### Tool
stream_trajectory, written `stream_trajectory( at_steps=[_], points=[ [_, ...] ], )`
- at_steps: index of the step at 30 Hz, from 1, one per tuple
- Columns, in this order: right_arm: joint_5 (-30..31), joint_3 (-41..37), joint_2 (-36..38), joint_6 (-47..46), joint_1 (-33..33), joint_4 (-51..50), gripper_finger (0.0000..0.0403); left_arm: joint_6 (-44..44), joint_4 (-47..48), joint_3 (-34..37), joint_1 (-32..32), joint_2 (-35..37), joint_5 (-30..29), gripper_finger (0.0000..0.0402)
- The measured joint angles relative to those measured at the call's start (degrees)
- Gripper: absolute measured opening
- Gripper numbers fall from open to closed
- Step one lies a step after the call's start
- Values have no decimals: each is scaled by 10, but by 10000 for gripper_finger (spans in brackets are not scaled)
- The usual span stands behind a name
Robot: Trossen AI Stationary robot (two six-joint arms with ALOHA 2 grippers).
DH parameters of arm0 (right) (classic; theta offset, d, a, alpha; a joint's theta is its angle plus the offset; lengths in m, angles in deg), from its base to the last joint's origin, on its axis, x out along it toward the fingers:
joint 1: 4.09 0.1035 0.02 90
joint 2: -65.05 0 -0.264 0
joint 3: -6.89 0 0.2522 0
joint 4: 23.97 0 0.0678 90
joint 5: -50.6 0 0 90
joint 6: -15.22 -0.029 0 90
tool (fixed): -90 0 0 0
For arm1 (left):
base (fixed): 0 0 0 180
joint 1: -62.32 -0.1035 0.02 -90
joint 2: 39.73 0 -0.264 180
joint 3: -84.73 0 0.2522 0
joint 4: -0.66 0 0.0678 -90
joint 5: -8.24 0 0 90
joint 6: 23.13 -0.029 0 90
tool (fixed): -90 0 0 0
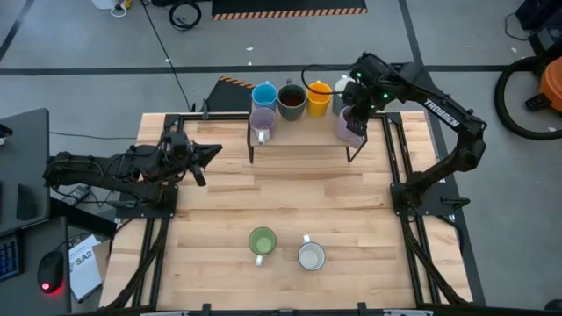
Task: Place coffee mugs
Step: Put the white mug on the shelf
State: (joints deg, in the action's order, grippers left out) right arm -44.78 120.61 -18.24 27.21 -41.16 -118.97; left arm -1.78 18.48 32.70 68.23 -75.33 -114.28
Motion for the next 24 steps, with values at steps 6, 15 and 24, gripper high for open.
stream_trajectory(
  at_steps=[6, 15, 24],
  points=[
    [27, 33, 0, -33, 46, 1, 149, 67, 12, -1, 3, -11, 132, 15],
    [57, 42, 0, -89, 134, 1, 149, 145, 52, -1, 25, -40, 160, 15],
    [97, 42, 0, -134, 216, 1, 149, 223, 58, -1, 28, -74, 258, 15]
  ],
)
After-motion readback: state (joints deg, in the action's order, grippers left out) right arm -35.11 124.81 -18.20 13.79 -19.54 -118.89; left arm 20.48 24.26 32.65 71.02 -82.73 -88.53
